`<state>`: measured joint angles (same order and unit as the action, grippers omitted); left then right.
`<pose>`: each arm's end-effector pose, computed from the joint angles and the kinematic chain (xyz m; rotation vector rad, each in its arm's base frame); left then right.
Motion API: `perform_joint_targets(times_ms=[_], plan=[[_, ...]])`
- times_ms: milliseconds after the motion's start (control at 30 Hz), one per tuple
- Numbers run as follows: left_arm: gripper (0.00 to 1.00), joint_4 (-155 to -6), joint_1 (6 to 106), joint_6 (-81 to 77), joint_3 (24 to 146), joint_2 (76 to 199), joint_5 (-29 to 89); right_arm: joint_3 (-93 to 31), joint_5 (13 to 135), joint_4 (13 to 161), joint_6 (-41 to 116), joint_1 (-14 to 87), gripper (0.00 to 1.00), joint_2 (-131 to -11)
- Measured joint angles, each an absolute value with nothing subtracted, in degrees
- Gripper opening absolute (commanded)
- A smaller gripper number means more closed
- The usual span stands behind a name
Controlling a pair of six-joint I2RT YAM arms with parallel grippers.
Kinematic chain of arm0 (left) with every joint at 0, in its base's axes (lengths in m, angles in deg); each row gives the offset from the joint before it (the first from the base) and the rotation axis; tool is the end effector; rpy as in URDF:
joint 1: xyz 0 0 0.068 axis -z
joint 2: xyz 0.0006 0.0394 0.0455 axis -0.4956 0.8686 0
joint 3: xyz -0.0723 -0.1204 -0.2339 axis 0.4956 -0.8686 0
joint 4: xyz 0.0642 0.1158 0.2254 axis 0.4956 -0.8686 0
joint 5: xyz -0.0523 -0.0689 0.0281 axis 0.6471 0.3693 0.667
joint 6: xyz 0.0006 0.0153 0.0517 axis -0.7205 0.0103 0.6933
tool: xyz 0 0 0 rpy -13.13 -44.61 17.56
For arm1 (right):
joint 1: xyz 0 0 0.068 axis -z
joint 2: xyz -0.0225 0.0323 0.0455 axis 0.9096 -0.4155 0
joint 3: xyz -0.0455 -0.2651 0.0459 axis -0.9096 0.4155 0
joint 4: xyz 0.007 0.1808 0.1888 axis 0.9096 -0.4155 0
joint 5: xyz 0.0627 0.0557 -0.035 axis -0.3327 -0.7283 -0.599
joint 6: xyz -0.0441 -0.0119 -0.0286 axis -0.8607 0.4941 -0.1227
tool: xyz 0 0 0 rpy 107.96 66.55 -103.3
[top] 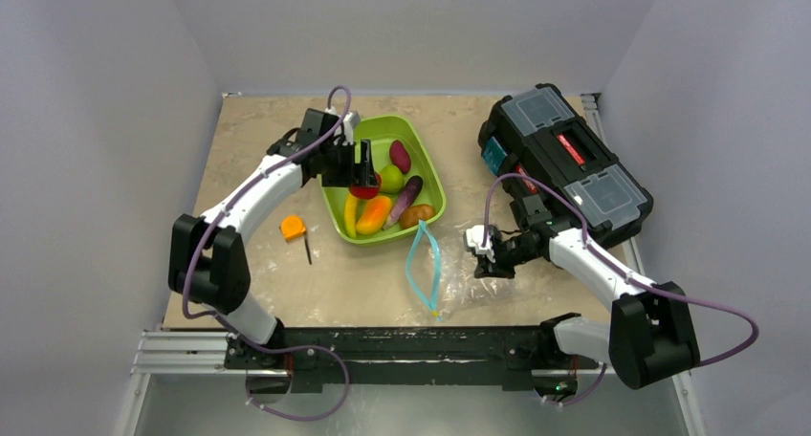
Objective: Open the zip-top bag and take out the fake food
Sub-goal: Place the fake fruit in the bin.
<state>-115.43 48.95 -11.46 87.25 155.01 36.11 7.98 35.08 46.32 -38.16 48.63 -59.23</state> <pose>0.3288 -0.1243 0.2732 0.0810 2.5270 -0.6076 0.1767 0.0802 0.1844 -1.7607 1.6934 0.7847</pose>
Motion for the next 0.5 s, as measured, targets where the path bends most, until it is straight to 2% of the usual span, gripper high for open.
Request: perform_joint_targets(times_ms=[67,167,233,333,500], plan=[[0.46,-116.9,48.4,-10.7,89.6,157.6,34.3,8.0,35.1,46.3,-38.2,48.6,0.00,-59.2],[0.74,-118.9,47.4,-10.0,92.6,161.1,32.0,8.0,35.1,46.3,-38.1,48.6,0.00,-59.2],[0.85,-120.2,46.6,-9.6,94.5,163.1,30.8,8.0,35.1,46.3,-38.1,48.6,0.00,-59.2],[0.96,-121.7,46.0,-9.1,97.0,164.9,29.2,8.0,35.1,46.3,-38.1,48.6,0.00,-59.2],[1.00,-122.3,45.9,-8.9,99.3,164.9,27.1,8.0,35.1,46.3,-38.2,48.6,0.00,-59.2]])
